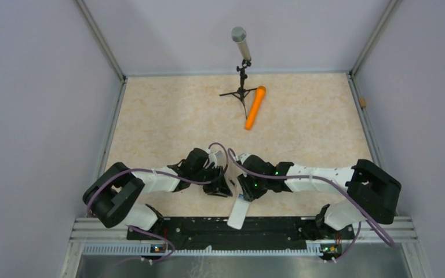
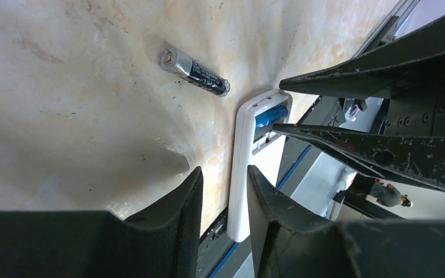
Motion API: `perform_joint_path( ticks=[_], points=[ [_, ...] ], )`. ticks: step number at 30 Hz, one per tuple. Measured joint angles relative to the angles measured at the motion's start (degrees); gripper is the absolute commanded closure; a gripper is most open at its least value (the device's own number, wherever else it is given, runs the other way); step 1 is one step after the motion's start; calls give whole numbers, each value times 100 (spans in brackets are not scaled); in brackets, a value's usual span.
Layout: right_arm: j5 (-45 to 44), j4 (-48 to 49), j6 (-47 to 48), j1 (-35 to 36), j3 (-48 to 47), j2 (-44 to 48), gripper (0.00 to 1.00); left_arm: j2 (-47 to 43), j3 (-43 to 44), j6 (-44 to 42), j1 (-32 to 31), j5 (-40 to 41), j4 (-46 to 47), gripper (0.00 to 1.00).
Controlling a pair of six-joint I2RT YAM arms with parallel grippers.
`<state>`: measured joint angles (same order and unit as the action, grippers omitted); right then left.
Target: Load the batteries into the remote control
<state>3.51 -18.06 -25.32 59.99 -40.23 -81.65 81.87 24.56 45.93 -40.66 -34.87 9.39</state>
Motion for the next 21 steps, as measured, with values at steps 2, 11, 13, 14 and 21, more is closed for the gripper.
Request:
perform_joint_path(
  ticks=[2,11,13,14,21],
  points=[
    [-42,-66,-94,76,13,20,66,0,0,0,0,-2,2,65],
    [-245,-308,-282,354,13,28,66,0,0,0,0,-15,2,65],
    [-297,-382,-275,374,4,28,64,0,0,0,0,-17,2,65],
    [-323,-417,-271,378,4,33,64,0,2,0,0,-15,2,65],
    [-466,-566,-92,398,-81,57,64,0,2,-2,0,-17,0,65]
  ],
)
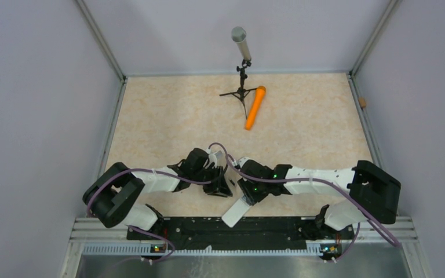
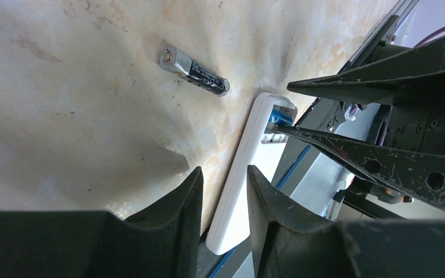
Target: Load the batteries into the remote control
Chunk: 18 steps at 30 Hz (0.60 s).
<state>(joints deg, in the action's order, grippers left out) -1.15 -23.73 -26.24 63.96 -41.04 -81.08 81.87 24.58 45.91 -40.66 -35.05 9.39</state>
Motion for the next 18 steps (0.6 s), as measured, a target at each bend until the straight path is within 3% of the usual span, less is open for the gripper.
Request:
perform_joint_path(
  ticks=[8,18],
  points=[
    [46,74,116,0,-26,-72,70,0,-2,0,0,2,0,65],
    [160,166,166,0,-4,-79,89,0,0,0,0,2,0,65]
  ],
)
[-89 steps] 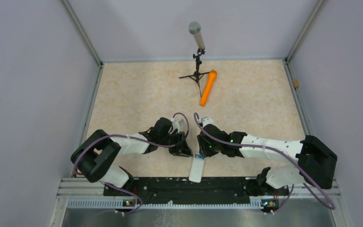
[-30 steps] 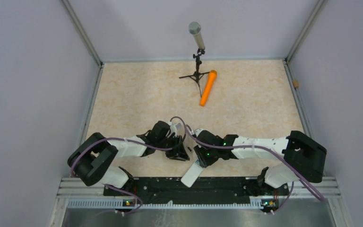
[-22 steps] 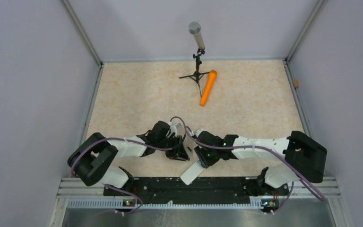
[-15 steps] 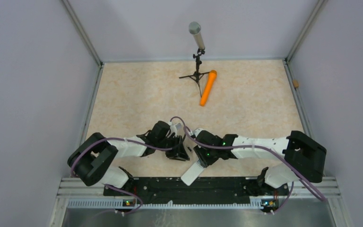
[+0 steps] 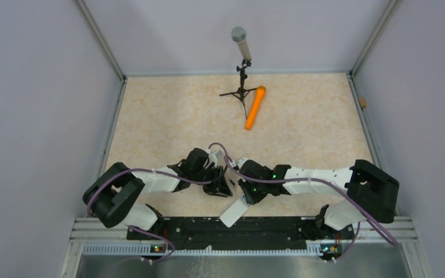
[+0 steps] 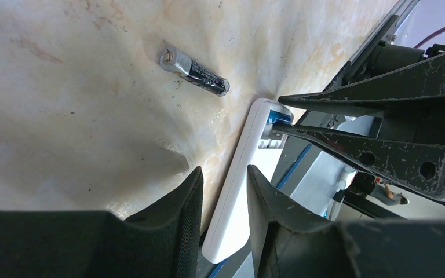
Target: Load the batteries into the remote control
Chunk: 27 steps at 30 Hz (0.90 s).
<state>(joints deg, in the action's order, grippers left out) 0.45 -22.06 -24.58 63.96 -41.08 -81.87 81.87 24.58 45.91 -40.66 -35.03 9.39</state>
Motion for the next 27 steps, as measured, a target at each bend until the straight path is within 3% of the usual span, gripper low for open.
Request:
perform_joint_path(
  ticks=[8,15,19,27],
  points=[
    [74,118,-2,0,61,0,100,0,0,0,0,-2,-2,65],
    [142,319,-72,0,133,4,100,2,0,-17,0,-2,-4,65],
    [142,332,-118,0,136,4,78,4,7,-42,0,-2,-13,65],
    [94,236,-208,0,131,17,65,26,48,-87,0,-2,-61,65]
  ],
)
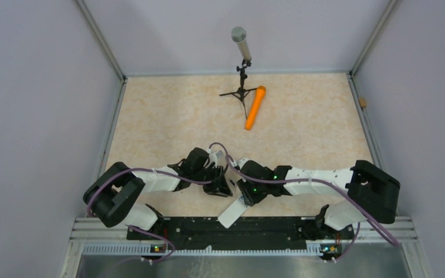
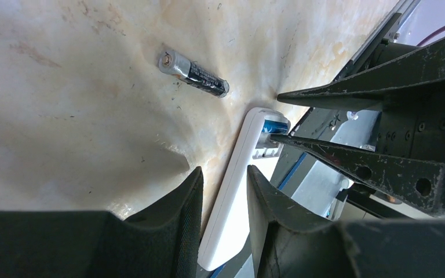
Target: Load the batteries into the remote control
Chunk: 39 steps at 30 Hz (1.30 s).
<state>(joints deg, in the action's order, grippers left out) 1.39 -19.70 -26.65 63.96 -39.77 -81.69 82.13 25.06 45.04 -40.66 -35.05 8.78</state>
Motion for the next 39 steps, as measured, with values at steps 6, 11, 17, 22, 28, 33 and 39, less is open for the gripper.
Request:
perform_joint_path(
  ticks=[6,11,17,22,28,33,39],
  points=[
    [-166,-221,-57,0,-59,240,63,0,2,-20,0,4,-42,65],
    [-243,-297,-131,0,-208,643,92,0,2,-22,0,11,-68,66],
    [-205,-389,-219,4,-243,772,100,0,0,-24,0,22,-116,66],
    [-118,-400,-219,66,-243,704,100,0,0,-24,0,20,-129,66],
    [-22,-417,-221,186,-243,483,100,0,0,-24,0,20,-136,66],
    [-20,-466,-221,232,-243,271,100,0,0,-24,0,17,-136,66],
    [-2,-437,-258,251,-227,50,100,0,0,-24,0,17,-133,66]
  ],
)
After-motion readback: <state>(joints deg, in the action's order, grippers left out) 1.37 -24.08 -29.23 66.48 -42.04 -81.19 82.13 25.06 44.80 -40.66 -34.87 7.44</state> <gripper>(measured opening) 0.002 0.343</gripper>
